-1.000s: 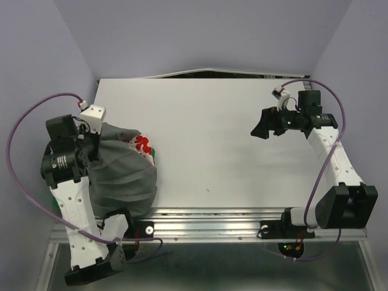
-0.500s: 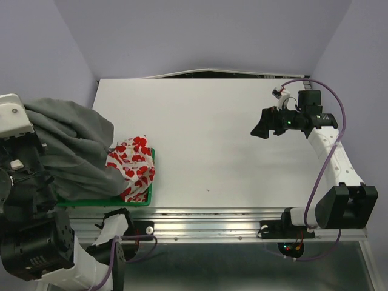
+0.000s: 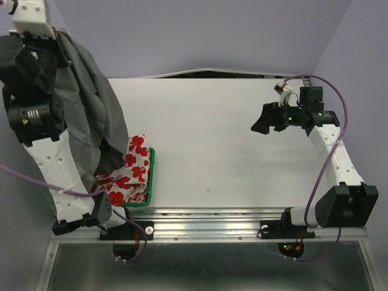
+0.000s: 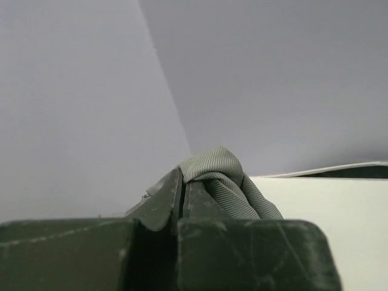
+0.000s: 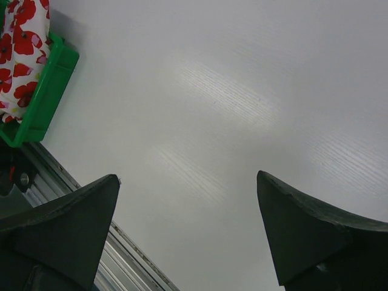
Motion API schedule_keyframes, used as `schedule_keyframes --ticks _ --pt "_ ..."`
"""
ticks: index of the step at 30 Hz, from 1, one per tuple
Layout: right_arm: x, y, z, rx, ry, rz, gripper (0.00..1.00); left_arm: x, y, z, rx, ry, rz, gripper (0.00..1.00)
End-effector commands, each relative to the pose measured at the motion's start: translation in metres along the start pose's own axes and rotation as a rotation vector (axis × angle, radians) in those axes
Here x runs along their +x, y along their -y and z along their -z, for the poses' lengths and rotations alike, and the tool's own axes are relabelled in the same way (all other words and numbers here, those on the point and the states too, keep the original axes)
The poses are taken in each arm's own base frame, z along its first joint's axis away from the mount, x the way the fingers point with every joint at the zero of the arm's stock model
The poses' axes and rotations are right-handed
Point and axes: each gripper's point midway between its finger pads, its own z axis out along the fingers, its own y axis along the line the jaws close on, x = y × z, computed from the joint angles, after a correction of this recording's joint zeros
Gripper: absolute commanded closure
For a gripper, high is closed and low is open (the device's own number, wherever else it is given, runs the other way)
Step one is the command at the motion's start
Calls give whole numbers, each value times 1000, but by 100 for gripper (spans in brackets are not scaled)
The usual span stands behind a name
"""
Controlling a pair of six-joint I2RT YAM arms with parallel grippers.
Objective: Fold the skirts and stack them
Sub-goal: Move the skirt to the center of the board
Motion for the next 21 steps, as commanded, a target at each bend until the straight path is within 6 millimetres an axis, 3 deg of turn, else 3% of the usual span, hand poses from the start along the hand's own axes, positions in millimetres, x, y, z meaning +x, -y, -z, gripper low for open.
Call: schedule_keyframes --ticks 1,3,5,6,9,11,12,13,14,15,16,17,18,20,21 --pt "-28 2 0 26 63 18 0 -71 32 -23 128 286 58 100" --pt "-35 5 0 40 77 19 0 -84 59 -29 192 331 76 100" --pt "-38 10 -2 61 81 4 0 -83 75 -44 214 341 92 100" --pt "-42 12 -2 71 93 7 0 -83 97 -46 273 342 112 100" --pt "-45 21 -3 118 103 -8 0 -65 134 -59 371 305 124 100" --pt "-45 29 -3 159 104 -16 0 -56 172 -53 503 287 124 100" --pt "-44 32 -4 170 101 -17 0 -30 193 -58 554 224 122 100" --pt "-45 35 -5 181 103 -18 0 -18 219 -50 622 197 115 100" --pt "-43 39 -5 202 99 -22 0 21 242 -48 669 109 101 100" --pt "-42 42 -5 212 96 -26 0 43 259 -43 708 65 84 100" --pt "-41 45 -7 221 90 -30 0 65 282 -32 767 32 43 100" --pt "-40 48 -7 237 87 -33 0 81 293 -23 793 19 18 100" --pt "-39 50 -8 244 82 -35 0 146 318 -12 851 -107 -29 100" --pt "-34 55 -12 248 66 -47 0 204 342 12 946 -177 -167 100" --pt "-32 59 -12 255 59 -54 0 256 366 45 1056 -265 -243 100"
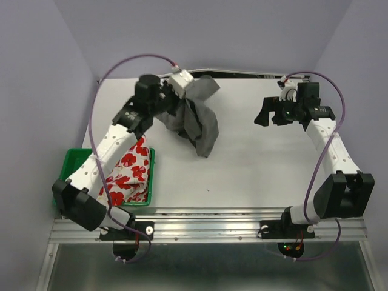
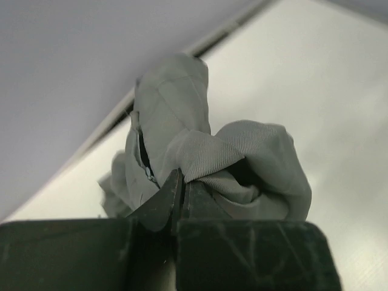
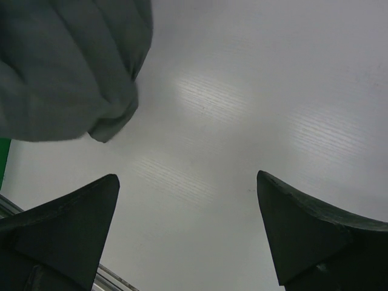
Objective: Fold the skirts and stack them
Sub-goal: Move the skirt to the center of the board, then flatten the skirt out
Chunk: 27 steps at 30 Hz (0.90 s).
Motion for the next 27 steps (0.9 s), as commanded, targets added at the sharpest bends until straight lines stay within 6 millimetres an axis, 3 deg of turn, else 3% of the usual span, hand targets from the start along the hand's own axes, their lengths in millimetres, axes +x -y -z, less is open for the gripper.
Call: schedule_keyframes --ticks 1,2,3,5,11,12,15,19,21,22,23,24,25,26,27 --pt "-18 8 -3 37 46 25 0 129 87 -14 266 -233 -206 100" --pt "-15 8 -5 25 35 32 0 152 100 -12 308 -276 -268 100" --pt "-11 8 -7 16 23 30 0 188 127 -4 390 -347 -295 100" --pt "-4 6 -10 -10 0 31 0 229 155 9 499 -451 -360 100" --pt "16 -5 -26 -130 -66 -15 6 279 190 43 655 -572 -513 100" --pt "18 -6 -28 -139 -71 -27 7 280 199 47 670 -569 -551 93" --pt "23 -6 -37 -169 -88 -55 11 273 211 54 692 -540 -558 80" --pt "26 -7 -53 -226 -99 -95 23 223 211 45 638 -435 -451 60" --pt "28 -9 -63 -249 -110 -106 24 194 194 37 582 -376 -333 53" --pt "28 -11 -71 -256 -115 -139 25 168 186 29 557 -319 -248 48" --pt "26 -9 -74 -254 -114 -150 25 159 174 23 541 -296 -227 45" --pt "18 -11 -80 -257 -96 -142 24 141 138 12 445 -275 -124 43" --pt "15 -9 -84 -257 -92 -152 23 134 127 6 432 -267 -69 42" --pt "18 -10 -94 -261 -113 -185 23 150 118 -4 432 -332 -12 42" --pt "16 -6 -101 -249 -112 -201 23 142 96 -13 381 -332 46 41"
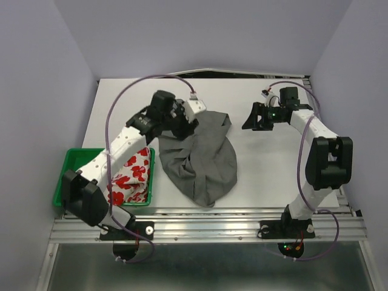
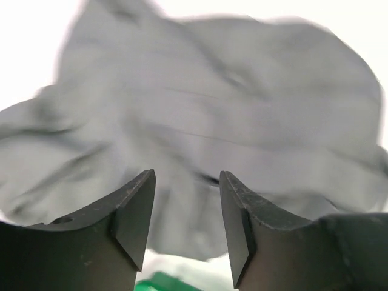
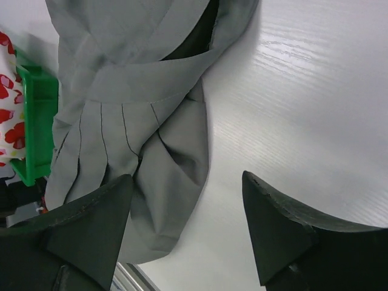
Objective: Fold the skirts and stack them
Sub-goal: Flatten the skirt out
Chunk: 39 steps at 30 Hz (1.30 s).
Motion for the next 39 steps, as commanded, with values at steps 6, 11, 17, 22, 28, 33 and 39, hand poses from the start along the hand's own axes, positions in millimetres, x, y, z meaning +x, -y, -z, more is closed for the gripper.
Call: schedule_keyframes --ticks 6,11,17,22,28,33,39 --pt "-73 11 -46 -16 122 -20 20 5 -85 -33 -21 -17 397 39" --pt "-97 21 -88 -5 131 36 21 30 -72 -65 64 -78 484 39" --pt "-97 35 -133 -23 80 0 21 55 -44 -81 195 -153 547 29" --pt "-83 34 -167 -58 27 4 23 84 -26 -91 232 -219 582 30" --pt "-73 38 -179 -61 -3 -1 27 98 -8 -100 277 -258 612 33" --pt "-70 35 -180 -90 -15 1 51 101 5 -107 305 -279 598 41" --pt "-95 7 -148 -90 51 64 99 79 -11 -97 236 -219 535 83"
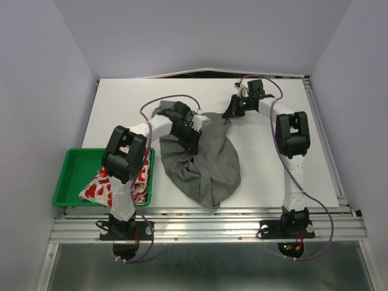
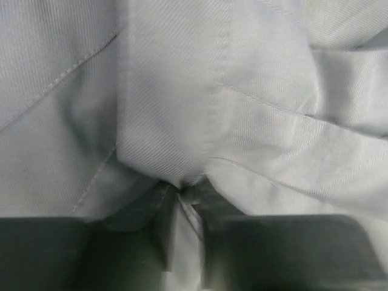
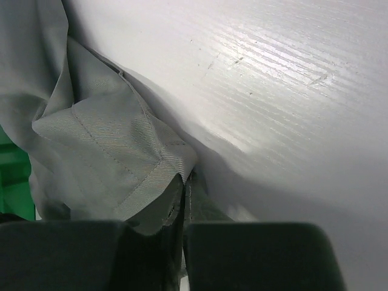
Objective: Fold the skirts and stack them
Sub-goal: Flatten the skirt out
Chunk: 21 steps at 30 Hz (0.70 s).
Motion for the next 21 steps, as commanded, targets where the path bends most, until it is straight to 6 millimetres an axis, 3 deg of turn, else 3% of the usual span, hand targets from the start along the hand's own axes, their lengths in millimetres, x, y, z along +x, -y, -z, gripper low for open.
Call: schedule_keyframes --ticks 1,3,7,13,15,17,18,19,20,21 --pt "-32 -36 33 -7 86 99 99 -30 9 32 -57 96 -78 97" --pt "-43 -49 47 -1 120 119 99 -40 8 44 -99 122 -110 100" --pt "-93 -72 108 28 276 136 99 -73 3 86 -232 210 -207 100" --pt "-151 -61 200 128 502 90 99 -117 -11 161 -531 338 -336 100" --pt "-170 -59 231 151 582 75 99 -136 -24 193 -692 397 -378 100" --pt "-186 -63 245 160 643 87 99 -151 -45 228 -894 439 -369 100" --pt "-195 -58 252 171 674 73 99 -171 -54 245 -980 501 -382 100" --pt "-212 -67 264 171 727 100 99 -185 -61 272 -1084 552 -360 100" --pt "-221 -69 267 168 748 107 99 -196 -74 274 -1127 562 -348 100" --pt "-235 -72 273 163 801 128 99 -227 -68 316 -1191 676 -336 100"
